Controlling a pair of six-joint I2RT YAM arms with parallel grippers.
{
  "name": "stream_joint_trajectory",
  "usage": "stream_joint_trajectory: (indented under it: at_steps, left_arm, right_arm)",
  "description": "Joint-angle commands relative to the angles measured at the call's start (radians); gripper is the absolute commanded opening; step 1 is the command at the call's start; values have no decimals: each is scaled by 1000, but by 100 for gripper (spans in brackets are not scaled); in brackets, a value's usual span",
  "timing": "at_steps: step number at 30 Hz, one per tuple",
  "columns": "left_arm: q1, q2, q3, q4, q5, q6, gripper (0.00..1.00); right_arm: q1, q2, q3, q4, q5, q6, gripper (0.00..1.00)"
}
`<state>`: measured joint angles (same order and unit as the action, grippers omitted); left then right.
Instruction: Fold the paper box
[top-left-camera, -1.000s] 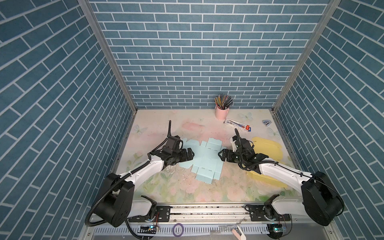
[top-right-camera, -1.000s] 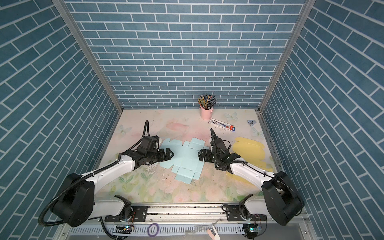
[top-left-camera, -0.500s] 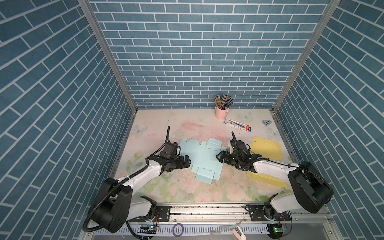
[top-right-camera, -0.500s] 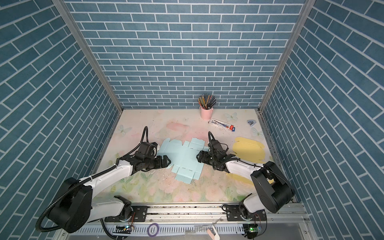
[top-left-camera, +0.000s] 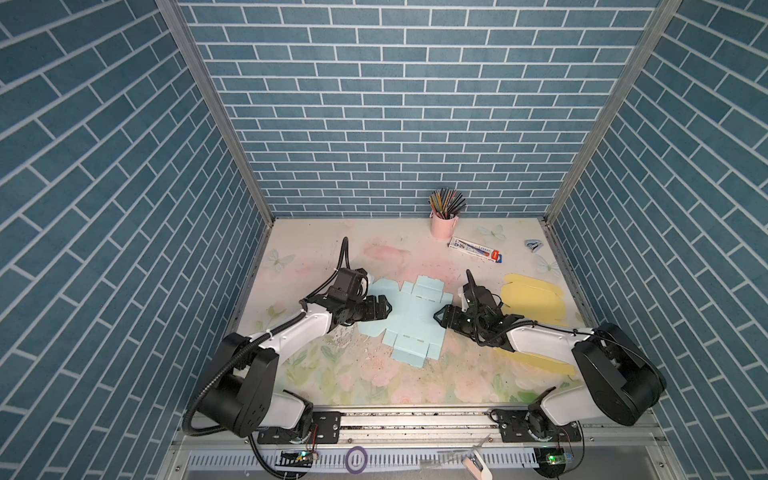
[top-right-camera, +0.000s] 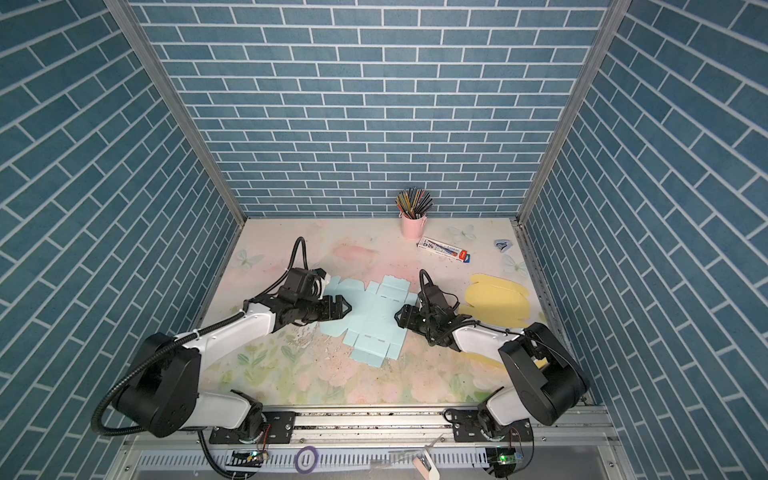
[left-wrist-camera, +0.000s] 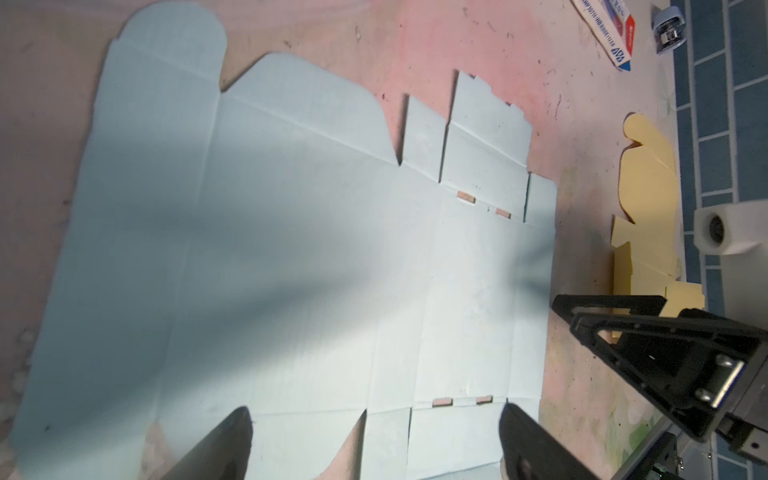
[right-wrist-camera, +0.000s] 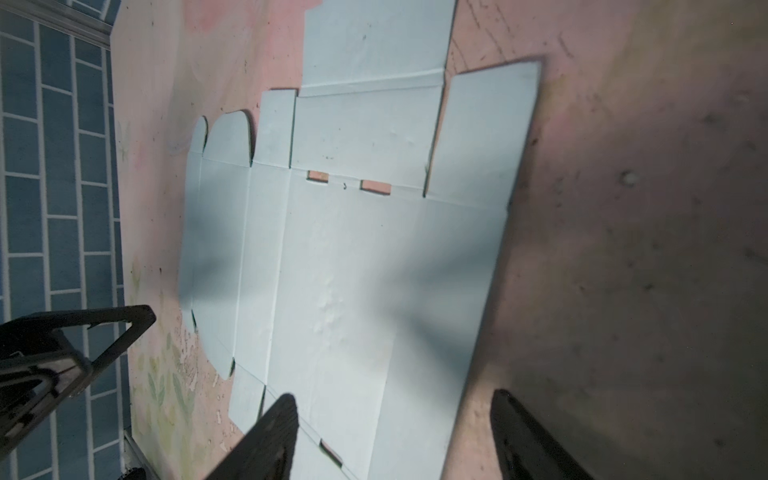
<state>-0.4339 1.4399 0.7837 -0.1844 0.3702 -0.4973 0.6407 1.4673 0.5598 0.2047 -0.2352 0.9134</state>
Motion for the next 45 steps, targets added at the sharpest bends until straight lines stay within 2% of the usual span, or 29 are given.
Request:
stream_joint_trajectory:
  at_steps: [1,9,17,27,35,45]
  left_arm:
    - [6,68,54,15,32,43,91]
    - [7,188,94,49,28,28,89]
    - [7,224,49,49,-4,16,89]
    - [2,188,-44,66,-8,-17,89]
    - [-46,123,-106,69,-31,-58,89]
    - [-70,74,-175,73,-45,-95,89]
  right_arm:
    - [2,37,-14,70,-32,60,73]
    - [1,70,-22,114,-48,66,67]
    - [-2,103,-21,176,-62,80,59]
    - [-6,105,0,187,-75,78,48]
    - [-10,113,2,200,-80,77,41]
    - [-15,128,13,223,-99,82,28]
